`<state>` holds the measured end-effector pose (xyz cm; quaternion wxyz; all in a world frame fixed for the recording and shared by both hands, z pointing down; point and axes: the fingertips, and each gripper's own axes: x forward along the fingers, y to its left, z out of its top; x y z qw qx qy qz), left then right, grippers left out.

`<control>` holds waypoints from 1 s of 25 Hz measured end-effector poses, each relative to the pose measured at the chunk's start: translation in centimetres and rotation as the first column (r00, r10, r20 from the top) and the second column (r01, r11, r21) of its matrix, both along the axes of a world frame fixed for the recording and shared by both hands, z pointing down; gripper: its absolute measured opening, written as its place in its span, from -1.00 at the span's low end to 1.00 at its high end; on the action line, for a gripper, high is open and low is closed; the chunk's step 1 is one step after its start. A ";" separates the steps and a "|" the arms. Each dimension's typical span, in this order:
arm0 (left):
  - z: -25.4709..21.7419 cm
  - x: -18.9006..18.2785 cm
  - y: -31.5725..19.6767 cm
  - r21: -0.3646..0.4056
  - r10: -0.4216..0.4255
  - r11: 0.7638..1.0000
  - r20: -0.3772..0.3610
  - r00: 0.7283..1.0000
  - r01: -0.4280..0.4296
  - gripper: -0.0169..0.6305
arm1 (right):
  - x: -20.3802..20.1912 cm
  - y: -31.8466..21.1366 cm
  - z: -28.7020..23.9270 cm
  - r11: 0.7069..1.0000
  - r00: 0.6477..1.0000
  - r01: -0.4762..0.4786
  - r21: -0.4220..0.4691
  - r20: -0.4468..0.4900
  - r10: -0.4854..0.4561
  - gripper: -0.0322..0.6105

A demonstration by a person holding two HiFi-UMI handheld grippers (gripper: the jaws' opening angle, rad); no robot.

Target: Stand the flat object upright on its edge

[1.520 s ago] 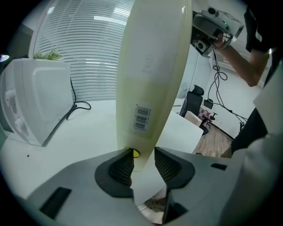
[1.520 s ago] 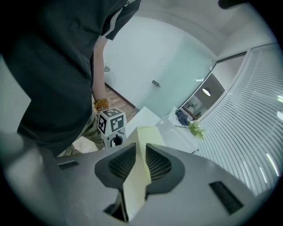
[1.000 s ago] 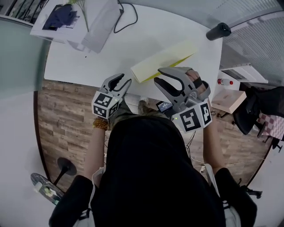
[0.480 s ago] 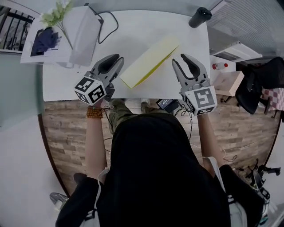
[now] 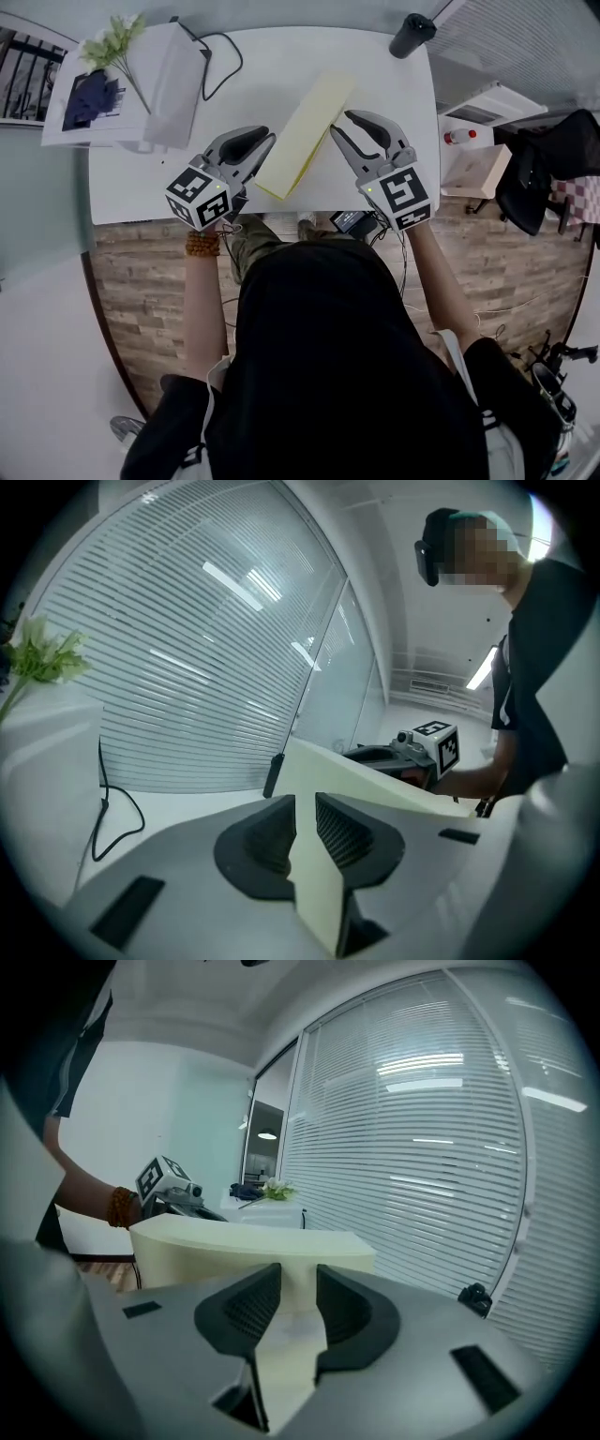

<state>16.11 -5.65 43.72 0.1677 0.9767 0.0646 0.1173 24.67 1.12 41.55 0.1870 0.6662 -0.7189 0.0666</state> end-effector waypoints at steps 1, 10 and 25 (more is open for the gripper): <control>-0.2 0.1 0.3 0.014 0.002 1.000 -0.003 1.000 -0.002 -0.73 | -0.2 -0.3 0.0 1.000 1.000 0.007 -0.001 -0.005 -0.007 -0.55; -1.0 -0.7 2.0 0.057 -0.007 0.998 -0.012 1.000 0.007 -0.80 | -1.7 -1.5 0.1 1.000 1.000 -0.001 0.005 0.029 0.001 -0.68; 1.5 -1.6 2.6 0.071 -0.063 0.996 0.071 0.995 0.058 -0.74 | -2.2 -2.2 2.1 0.999 0.998 0.047 -0.022 0.052 -0.046 -0.77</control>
